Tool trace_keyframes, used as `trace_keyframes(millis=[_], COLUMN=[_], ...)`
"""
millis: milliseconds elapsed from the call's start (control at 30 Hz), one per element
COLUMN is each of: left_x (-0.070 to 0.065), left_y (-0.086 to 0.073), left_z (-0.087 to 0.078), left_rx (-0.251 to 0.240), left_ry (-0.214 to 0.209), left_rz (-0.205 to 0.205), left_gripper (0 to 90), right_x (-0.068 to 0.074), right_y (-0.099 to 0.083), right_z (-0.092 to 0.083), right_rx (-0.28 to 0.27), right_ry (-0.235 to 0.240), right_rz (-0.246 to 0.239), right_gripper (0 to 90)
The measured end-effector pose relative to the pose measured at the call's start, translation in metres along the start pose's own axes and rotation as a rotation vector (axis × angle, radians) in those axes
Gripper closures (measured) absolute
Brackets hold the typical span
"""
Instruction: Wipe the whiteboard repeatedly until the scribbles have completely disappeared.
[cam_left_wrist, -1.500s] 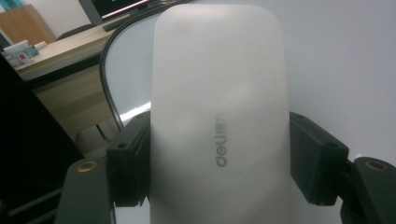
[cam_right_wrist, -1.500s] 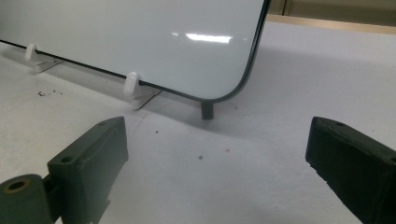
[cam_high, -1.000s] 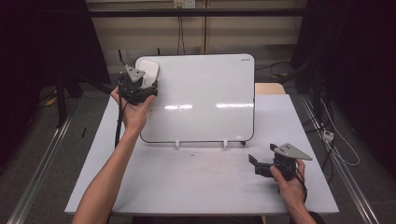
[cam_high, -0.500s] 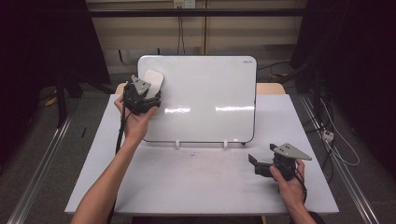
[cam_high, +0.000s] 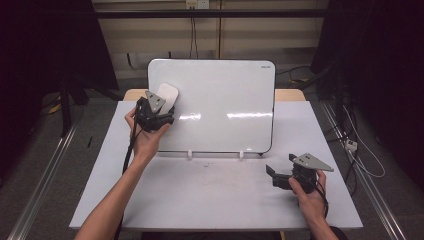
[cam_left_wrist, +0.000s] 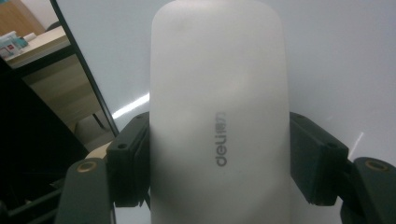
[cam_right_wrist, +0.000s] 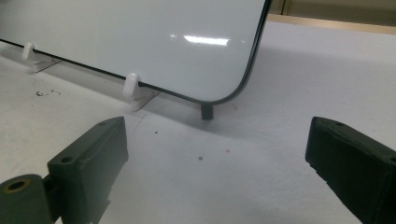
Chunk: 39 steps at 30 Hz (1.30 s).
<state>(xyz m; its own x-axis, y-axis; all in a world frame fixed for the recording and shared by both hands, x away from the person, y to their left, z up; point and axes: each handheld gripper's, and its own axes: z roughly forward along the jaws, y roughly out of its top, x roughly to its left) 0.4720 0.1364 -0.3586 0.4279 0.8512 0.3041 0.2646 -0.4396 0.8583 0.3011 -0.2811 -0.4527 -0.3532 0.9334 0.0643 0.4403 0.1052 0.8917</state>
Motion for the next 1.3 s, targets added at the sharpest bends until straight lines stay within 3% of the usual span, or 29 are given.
trace_keyframes(millis=[133, 333, 633, 967, 1133, 1300], left_x=[0.006, 0.019, 0.034, 0.027, 0.017, 0.001], left_y=[0.012, 0.030, 0.055, 0.052, 0.048, 0.035], left_z=[0.002, 0.008, 0.014, 0.015, 0.015, 0.013], left_rx=[0.010, 0.005, 0.004, -0.005, -0.014, -0.024], left_ry=[-0.004, -0.002, 0.018, 0.039, 0.029, 0.006], left_rz=[0.011, -0.015, -0.010, 0.011, 0.027, 0.074], left_gripper=[31.2, 31.2, 31.2, 31.2, 31.1, 31.1], right_x=[0.000, 0.000, -0.001, 0.000, 0.000, 0.000], right_y=[0.000, 0.000, 0.000, 0.000, 0.000, 0.000], right_z=[0.000, 0.000, -0.001, 0.000, 0.000, 0.000], right_rx=[0.000, 0.001, 0.001, 0.000, 0.001, -0.001], right_ry=[0.000, 0.003, 0.006, 0.004, 0.000, 0.003], right_rz=[-0.001, -0.001, -0.001, -0.004, -0.006, -0.003], right_gripper=[5.8, 5.8, 5.8, 5.8, 5.9, 5.8])
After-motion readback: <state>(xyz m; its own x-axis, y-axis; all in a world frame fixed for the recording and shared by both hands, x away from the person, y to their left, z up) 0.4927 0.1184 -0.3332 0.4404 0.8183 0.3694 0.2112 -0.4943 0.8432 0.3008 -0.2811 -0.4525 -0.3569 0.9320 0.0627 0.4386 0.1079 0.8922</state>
